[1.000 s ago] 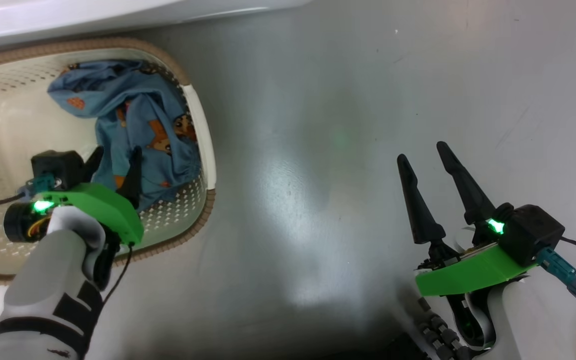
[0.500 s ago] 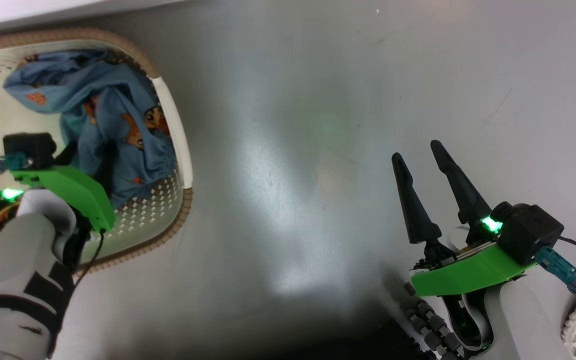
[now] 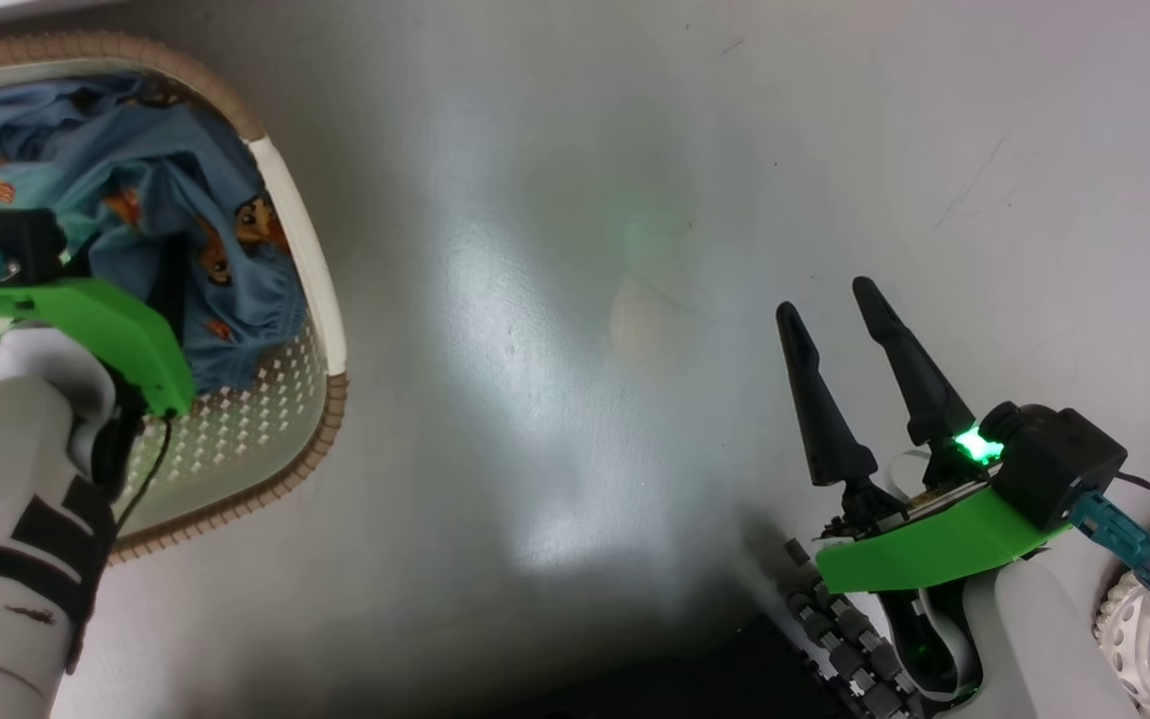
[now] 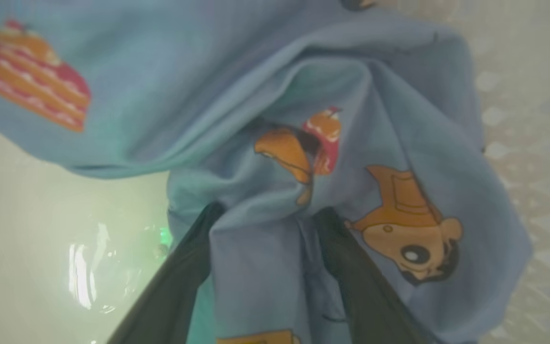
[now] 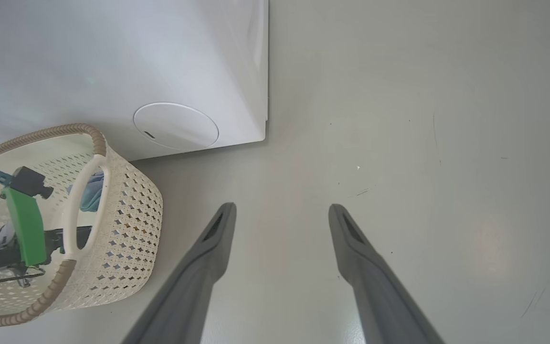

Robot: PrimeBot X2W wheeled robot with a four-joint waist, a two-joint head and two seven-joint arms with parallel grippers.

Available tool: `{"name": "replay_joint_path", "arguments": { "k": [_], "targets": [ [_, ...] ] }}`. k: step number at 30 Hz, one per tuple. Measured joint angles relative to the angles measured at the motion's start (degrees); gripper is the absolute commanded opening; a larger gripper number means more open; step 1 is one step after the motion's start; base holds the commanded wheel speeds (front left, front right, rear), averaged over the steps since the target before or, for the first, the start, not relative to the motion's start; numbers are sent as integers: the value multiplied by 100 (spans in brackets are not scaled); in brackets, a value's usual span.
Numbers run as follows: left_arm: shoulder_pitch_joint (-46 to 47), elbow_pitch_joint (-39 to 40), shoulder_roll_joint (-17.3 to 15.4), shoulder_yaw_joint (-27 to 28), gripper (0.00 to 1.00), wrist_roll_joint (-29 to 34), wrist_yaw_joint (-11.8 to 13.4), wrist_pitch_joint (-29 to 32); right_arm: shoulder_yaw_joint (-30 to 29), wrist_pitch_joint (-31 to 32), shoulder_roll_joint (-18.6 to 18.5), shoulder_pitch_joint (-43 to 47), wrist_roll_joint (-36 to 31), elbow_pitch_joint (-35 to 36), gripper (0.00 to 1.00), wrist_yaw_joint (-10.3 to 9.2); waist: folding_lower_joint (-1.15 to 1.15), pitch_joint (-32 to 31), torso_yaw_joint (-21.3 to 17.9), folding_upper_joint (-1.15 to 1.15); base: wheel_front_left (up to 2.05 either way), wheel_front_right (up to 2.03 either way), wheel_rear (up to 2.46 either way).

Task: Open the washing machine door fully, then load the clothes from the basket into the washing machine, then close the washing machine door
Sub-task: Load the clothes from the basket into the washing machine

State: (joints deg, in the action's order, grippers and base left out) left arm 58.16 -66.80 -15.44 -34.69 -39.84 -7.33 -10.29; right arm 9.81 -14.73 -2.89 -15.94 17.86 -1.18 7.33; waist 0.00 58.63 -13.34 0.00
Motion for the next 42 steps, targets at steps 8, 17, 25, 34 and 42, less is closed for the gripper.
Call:
{"name": "replay_joint_path", "arguments": {
  "k": [8,17,25,34,42],
  "targets": [
    [-30,361,14,-361,0,-310,-1,-93,-62,0,1,-65,40,-21,100,0,0,-191,51,0,0,0,0],
    [-491,1090,-81,-613,0,-876,-1,-387,-258,1,0,-176,29,-132,100,1,0,-674,201,0,0,0,0],
    [-1065,2223,-165,82,0,-870,0,-427,-364,0,-2,-175,-94,-249,100,1,0,-1174,452,0,0,0,0],
    [-2004,3153,51,1002,0,-316,0,-433,-480,0,-7,-148,-321,-463,100,1,0,-1816,729,0,0,0,0],
    [-2619,3816,333,1735,0,-16,0,-433,-501,0,-8,47,-326,-610,100,1,0,-2408,927,0,0,0,0]
  ]
}}
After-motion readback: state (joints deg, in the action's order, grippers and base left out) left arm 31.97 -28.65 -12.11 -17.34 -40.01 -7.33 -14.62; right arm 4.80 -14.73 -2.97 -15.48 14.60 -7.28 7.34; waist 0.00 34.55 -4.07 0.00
